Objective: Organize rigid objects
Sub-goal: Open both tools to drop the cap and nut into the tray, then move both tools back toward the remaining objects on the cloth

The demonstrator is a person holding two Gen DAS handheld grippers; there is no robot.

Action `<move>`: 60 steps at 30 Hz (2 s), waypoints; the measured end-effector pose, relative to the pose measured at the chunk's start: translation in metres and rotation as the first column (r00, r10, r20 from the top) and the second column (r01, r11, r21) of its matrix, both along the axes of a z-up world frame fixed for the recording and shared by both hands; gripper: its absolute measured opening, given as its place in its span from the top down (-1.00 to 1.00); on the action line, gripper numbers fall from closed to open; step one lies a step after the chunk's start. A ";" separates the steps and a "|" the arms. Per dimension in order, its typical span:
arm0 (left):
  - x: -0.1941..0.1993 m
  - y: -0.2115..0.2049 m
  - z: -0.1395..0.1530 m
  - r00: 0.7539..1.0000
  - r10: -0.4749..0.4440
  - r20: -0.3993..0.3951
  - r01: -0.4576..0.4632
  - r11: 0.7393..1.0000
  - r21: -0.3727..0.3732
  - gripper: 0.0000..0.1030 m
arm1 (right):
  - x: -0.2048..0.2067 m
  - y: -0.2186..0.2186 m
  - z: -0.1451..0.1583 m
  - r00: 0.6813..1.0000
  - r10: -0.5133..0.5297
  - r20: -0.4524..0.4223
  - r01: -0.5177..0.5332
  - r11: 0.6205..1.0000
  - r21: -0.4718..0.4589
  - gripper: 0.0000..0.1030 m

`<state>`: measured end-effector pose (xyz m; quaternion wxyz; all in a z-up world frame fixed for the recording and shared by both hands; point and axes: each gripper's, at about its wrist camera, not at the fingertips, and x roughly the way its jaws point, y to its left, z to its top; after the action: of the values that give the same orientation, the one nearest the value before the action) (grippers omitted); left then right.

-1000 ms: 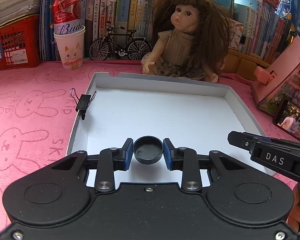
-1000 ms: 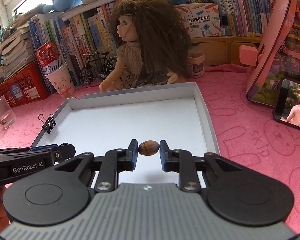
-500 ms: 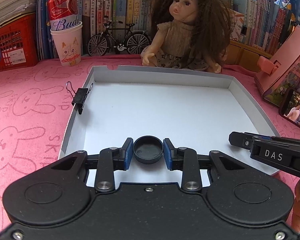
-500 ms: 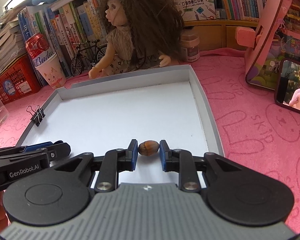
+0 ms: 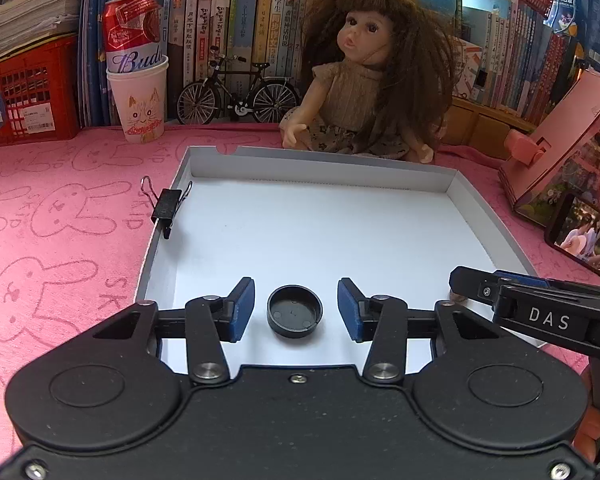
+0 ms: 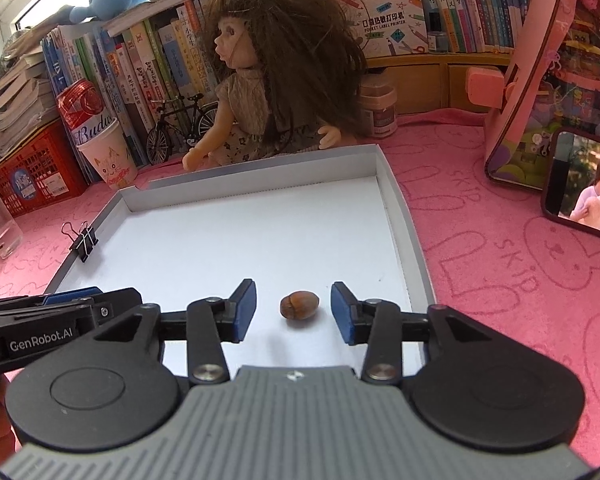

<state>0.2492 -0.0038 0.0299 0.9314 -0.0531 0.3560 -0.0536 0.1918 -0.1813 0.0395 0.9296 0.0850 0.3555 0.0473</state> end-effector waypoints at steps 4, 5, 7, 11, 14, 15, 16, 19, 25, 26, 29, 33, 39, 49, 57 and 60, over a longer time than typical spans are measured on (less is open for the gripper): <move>-0.011 0.003 0.009 1.000 0.004 0.030 -0.005 1.000 0.016 -0.21 | -0.012 0.000 0.009 0.999 0.011 0.044 -0.010 1.000 -0.014 -0.56; -0.015 0.004 0.011 0.999 0.005 0.040 -0.006 1.000 0.020 -0.27 | -0.015 -0.001 0.011 0.998 0.010 0.054 -0.009 1.000 -0.018 -0.59; -0.022 0.006 0.015 0.998 0.009 0.055 -0.010 1.000 0.024 -0.36 | -0.021 -0.002 0.015 0.998 0.006 0.064 -0.005 1.000 -0.018 -0.65; -0.040 0.011 0.024 0.996 0.013 0.092 -0.014 1.000 0.011 -0.53 | -0.033 -0.007 0.023 0.997 0.000 0.082 0.001 1.000 -0.005 -0.70; -0.051 0.011 0.029 0.993 -0.001 0.119 -0.001 1.000 0.017 -0.57 | -0.042 -0.007 0.028 0.995 0.003 0.102 -0.002 1.000 -0.008 -0.74; -0.055 0.011 0.031 0.992 -0.008 0.126 0.005 1.000 0.022 -0.57 | -0.045 -0.007 0.029 0.994 0.006 0.108 -0.005 1.000 -0.008 -0.75; -0.058 0.010 0.032 0.991 -0.013 0.133 0.009 1.000 0.026 -0.58 | -0.049 -0.007 0.031 0.993 0.009 0.117 -0.008 1.000 -0.010 -0.76; -0.070 0.007 0.036 0.988 -0.027 0.155 0.021 0.999 0.042 -0.60 | -0.059 -0.003 0.035 0.989 0.021 0.145 -0.016 0.999 -0.035 -0.77; -0.096 0.004 0.039 0.981 -0.055 0.184 0.046 0.998 0.052 -0.62 | -0.082 0.003 0.043 0.978 0.044 0.202 -0.032 0.998 -0.063 -0.86; -0.101 0.005 0.040 0.980 -0.058 0.188 0.049 0.998 0.050 -0.62 | -0.086 0.003 0.043 0.977 0.048 0.208 -0.035 0.997 -0.063 -0.86; -0.113 0.008 0.040 0.979 -0.060 0.195 0.053 0.998 0.037 -0.62 | -0.095 0.006 0.045 0.972 0.056 0.227 -0.042 0.997 -0.066 -0.87; -0.128 0.011 0.040 0.976 -0.060 0.210 0.054 0.998 0.037 -0.62 | -0.107 0.010 0.046 0.965 0.073 0.250 -0.056 0.996 -0.076 -0.89; -0.149 0.013 0.036 0.971 -0.076 0.226 0.066 0.997 0.051 -0.63 | -0.122 0.012 0.044 0.960 0.086 0.268 -0.069 0.995 -0.073 -0.94; -0.175 0.015 0.026 0.972 -0.082 0.222 0.071 0.996 0.059 -0.64 | -0.145 0.014 0.034 0.954 0.107 0.280 -0.080 0.991 -0.107 -0.99; -0.191 0.020 0.017 0.976 -0.069 0.207 0.058 0.997 0.057 -0.64 | -0.162 0.012 0.027 0.948 0.143 0.284 -0.099 0.982 -0.163 -1.00; -0.197 0.021 0.012 0.976 -0.067 0.205 0.054 0.996 0.070 -0.64 | -0.168 0.011 0.024 0.946 0.155 0.284 -0.106 0.978 -0.178 -1.00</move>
<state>0.0518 0.0169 0.0419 0.9626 -0.0066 0.2601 -0.0756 0.0233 -0.1700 0.0630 0.9709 -0.0221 0.2198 0.0923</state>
